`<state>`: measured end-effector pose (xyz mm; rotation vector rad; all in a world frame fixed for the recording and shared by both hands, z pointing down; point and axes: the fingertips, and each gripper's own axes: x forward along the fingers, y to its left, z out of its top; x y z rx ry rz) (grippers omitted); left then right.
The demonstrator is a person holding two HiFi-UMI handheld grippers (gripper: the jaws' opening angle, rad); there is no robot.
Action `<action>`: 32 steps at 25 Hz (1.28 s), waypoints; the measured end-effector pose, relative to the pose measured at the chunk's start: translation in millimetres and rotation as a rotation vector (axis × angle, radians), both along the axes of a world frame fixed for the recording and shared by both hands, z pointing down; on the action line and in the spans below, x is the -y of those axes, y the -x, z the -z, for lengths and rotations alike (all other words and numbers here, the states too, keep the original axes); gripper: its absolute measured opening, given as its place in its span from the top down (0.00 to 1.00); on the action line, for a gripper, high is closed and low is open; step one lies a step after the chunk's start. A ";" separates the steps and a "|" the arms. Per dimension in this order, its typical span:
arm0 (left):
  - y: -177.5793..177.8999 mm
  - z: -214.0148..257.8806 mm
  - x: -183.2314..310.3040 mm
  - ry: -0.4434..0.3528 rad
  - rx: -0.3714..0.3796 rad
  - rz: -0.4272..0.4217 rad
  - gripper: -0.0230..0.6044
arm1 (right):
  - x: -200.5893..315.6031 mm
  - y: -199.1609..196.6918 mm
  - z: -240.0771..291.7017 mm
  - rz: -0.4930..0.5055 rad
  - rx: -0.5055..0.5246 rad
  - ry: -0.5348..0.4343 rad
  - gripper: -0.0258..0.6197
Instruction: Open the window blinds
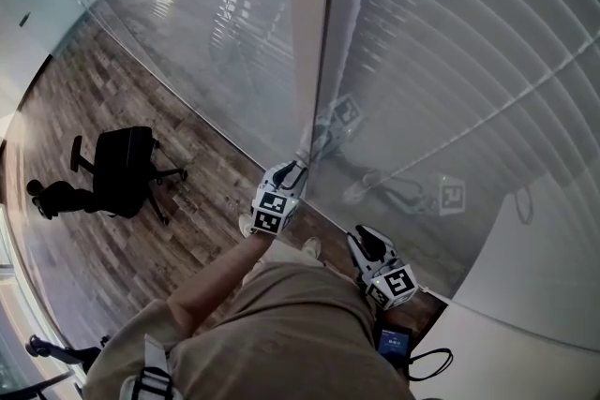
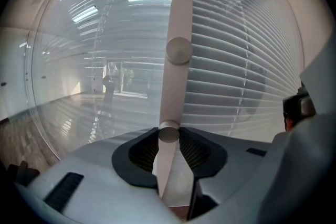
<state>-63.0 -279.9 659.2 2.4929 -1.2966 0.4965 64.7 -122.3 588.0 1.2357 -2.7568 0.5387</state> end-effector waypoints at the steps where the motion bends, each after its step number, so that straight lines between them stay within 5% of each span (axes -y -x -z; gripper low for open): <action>1: -0.6 0.1 -1.0 0.008 -0.007 0.000 0.74 | -1.1 -1.1 -1.3 -0.001 -0.003 0.002 0.78; 19: 1.1 -3.0 0.3 0.188 -0.247 0.062 0.75 | 2.4 -1.1 -2.0 0.007 -0.005 0.000 0.78; 32: 3.4 -6.0 3.2 0.388 -0.552 0.120 0.75 | 0.7 -7.5 -4.3 -0.013 -0.002 -0.001 0.78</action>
